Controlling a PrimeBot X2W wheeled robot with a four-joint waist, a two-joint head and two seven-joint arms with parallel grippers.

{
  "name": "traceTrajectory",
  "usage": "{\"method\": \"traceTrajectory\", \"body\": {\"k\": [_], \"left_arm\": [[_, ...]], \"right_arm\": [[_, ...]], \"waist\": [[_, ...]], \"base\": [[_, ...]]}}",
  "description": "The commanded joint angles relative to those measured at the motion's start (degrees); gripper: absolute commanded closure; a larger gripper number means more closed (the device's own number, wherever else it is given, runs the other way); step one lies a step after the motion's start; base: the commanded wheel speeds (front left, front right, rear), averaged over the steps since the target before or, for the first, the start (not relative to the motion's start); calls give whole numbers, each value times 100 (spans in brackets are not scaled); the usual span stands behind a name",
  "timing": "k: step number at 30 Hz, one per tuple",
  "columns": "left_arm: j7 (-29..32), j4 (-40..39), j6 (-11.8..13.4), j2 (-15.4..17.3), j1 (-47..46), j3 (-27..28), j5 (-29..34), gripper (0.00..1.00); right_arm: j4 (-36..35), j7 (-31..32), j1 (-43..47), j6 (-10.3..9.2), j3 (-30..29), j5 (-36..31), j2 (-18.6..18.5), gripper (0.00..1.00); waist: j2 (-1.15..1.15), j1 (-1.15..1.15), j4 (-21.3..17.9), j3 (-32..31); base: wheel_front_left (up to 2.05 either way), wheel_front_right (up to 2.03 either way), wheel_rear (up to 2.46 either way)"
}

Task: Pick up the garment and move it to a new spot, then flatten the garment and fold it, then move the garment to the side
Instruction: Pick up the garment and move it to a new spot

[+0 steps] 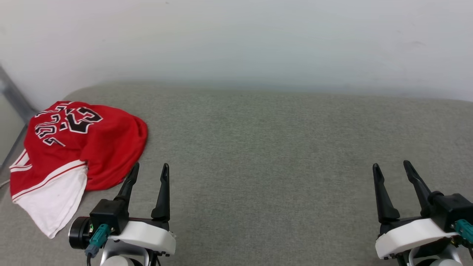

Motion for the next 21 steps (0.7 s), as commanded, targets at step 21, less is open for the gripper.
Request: {"method": "traceTrajectory", "body": {"k": [21], "left_arm": [[-17,41,52,-21,-95,404,-49,0]], "right_arm": [[-160,-43,-6,-3,541,59,16,0]], "waist": [[0,0,1852,-45]], "base": [[0,0,0]]}}
